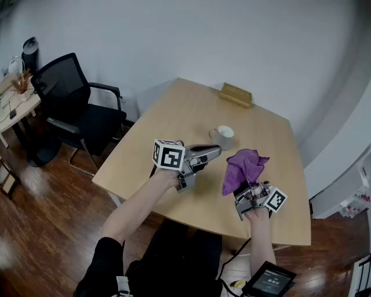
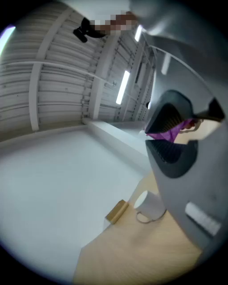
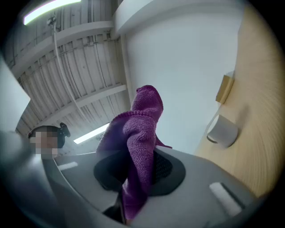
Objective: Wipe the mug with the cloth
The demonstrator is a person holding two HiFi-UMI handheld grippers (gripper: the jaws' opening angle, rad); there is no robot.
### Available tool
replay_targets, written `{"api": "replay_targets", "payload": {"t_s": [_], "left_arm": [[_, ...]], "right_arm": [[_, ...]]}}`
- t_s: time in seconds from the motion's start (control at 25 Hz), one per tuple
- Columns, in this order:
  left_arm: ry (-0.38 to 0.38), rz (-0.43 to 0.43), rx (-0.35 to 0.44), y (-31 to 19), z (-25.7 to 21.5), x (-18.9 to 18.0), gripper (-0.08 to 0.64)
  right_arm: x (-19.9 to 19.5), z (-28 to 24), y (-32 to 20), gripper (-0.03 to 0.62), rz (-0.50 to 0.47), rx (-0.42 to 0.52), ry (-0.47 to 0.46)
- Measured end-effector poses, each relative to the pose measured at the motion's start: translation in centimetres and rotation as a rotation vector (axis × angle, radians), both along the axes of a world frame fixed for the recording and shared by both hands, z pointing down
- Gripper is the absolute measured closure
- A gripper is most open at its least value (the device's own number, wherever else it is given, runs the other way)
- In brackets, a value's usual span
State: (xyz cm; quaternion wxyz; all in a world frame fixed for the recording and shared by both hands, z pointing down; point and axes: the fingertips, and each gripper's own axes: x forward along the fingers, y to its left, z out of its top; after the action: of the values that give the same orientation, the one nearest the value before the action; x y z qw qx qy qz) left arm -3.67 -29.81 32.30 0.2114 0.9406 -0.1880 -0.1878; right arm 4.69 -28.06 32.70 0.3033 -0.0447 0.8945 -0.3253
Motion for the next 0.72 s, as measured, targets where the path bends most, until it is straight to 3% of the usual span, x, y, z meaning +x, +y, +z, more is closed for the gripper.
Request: {"api": "replay_targets", "payload": {"t_s": [0.2,0.36,0.56,0.72], "left_arm": [[-0.067,-0.032,0.023,-2.5,1.5,-0.4,0.512],[-0.169,-0.082,0.027,-8.0,2.2,-2.5,0.512],[-0.429,-0.196,0.065,-14.0,5.8,-5.5,0.479],[-0.626,-0.169,0.119,-16.8,9.6,-5.2,0.377]], "right_arm": [[0.2,1.2,-1.9,0.526,0.008,0.012,0.049],[-0.8,1.2,-6.3,0.526,0.014,0.002,0.105],[-0.3,2.8,-9.1,0.526,0.051,-0.022,0.139],[0.4,4.6,-10.4,0.526,0.07,-0.06,0.133]]}}
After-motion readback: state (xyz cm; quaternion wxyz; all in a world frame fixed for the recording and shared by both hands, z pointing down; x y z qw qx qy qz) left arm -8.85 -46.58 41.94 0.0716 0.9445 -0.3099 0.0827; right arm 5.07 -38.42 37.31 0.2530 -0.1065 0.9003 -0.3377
